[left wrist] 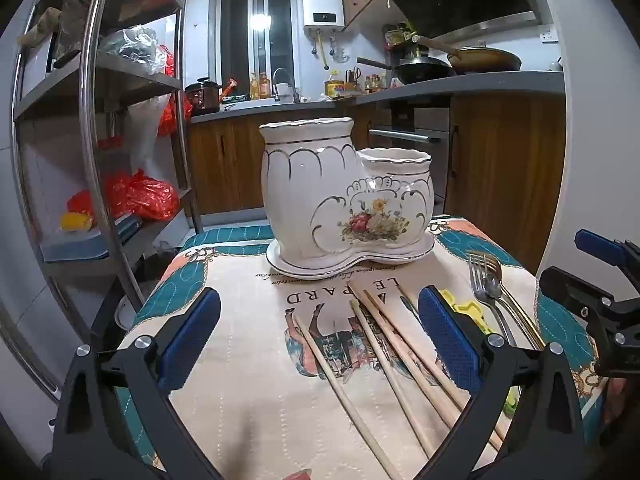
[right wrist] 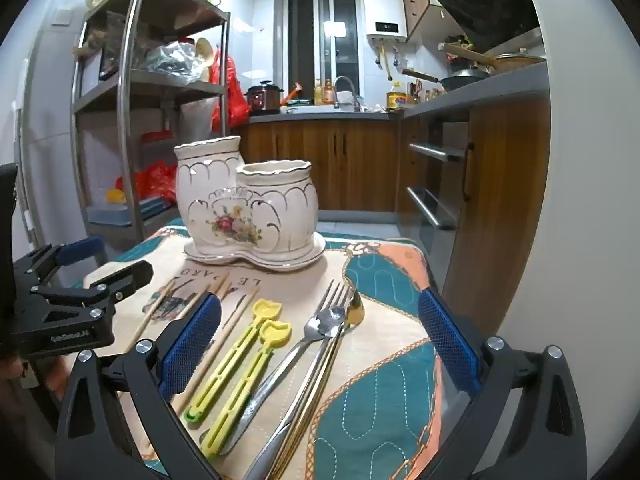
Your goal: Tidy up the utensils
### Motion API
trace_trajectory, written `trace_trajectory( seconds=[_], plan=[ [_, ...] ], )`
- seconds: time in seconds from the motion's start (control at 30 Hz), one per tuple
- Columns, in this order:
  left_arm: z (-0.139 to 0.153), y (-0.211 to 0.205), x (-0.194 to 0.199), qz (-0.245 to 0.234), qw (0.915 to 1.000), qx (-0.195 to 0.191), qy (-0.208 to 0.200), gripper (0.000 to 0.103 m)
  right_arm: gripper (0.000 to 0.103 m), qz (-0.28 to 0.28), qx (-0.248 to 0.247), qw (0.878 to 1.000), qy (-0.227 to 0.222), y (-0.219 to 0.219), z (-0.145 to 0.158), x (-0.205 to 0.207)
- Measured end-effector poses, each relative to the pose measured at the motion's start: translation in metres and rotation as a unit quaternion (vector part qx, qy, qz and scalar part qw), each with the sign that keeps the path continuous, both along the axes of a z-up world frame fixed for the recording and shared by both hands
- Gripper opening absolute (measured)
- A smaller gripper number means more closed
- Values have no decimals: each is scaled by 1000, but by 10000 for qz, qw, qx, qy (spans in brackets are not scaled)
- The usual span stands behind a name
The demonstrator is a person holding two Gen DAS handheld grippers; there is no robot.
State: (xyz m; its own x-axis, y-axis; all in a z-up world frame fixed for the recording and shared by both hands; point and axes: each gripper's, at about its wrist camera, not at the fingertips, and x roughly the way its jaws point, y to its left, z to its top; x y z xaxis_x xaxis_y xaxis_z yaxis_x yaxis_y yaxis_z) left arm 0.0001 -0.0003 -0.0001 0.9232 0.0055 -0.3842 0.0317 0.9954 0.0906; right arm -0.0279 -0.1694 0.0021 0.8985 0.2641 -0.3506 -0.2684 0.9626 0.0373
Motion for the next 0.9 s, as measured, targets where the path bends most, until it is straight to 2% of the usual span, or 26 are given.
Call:
trace_trajectory(
  seconds=[0.1, 0.13, 0.17, 0.9],
  plan=[
    [0, -3, 0, 32, 10000, -1, 27, 98, 98, -1, -91, 10000, 17, -2, 2, 0],
    [-2, 1, 7, 17, 9998, -148, 129, 98, 98, 6, -148, 9999, 19, 0, 2, 0],
    [-1, 3, 5, 10, 9997, -232, 55, 98, 98, 3, -139, 9999, 26, 0, 2, 0],
    [3, 4, 1, 5, 9998, -194, 57, 98, 98, -6, -104, 9999, 43, 3, -3, 1]
  ],
)
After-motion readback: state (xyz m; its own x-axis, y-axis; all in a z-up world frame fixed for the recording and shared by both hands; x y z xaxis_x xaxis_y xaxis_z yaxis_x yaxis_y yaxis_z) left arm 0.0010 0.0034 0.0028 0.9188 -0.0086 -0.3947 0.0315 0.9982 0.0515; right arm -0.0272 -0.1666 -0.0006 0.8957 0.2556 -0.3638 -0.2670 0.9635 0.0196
